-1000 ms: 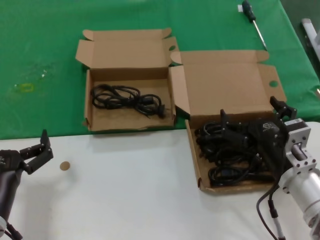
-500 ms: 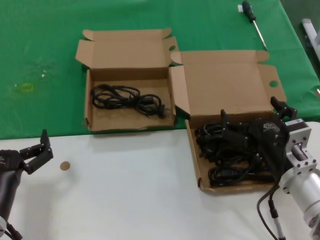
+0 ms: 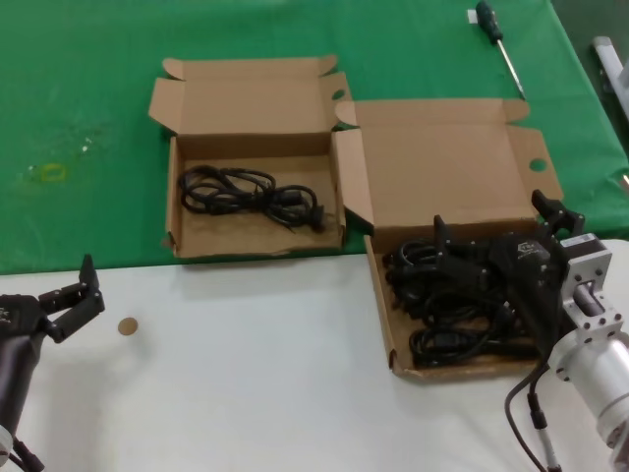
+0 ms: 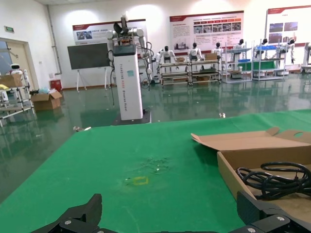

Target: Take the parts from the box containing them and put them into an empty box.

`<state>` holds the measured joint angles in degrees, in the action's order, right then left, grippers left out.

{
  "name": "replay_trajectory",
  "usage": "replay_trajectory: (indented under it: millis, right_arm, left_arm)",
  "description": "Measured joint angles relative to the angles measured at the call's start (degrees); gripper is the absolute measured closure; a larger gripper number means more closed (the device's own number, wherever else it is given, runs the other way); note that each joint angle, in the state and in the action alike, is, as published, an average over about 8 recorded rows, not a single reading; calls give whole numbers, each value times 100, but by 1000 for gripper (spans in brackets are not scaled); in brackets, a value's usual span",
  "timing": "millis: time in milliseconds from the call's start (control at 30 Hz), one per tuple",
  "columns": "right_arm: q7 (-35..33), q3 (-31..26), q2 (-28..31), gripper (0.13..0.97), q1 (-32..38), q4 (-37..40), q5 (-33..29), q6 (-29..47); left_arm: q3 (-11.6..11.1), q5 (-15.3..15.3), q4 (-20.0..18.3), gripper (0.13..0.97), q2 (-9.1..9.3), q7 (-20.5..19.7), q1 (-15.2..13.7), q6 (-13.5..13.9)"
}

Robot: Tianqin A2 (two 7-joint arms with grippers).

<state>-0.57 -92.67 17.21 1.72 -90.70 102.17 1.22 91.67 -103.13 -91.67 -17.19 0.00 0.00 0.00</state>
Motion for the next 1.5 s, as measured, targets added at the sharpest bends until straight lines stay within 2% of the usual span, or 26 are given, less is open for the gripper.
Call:
replay_trajectory:
  millis: [1500]
  right_arm:
    - [0, 0, 0, 129, 0, 0, 0, 0]
  left_arm:
    - [0, 0, 0, 132, 0, 0, 0, 0]
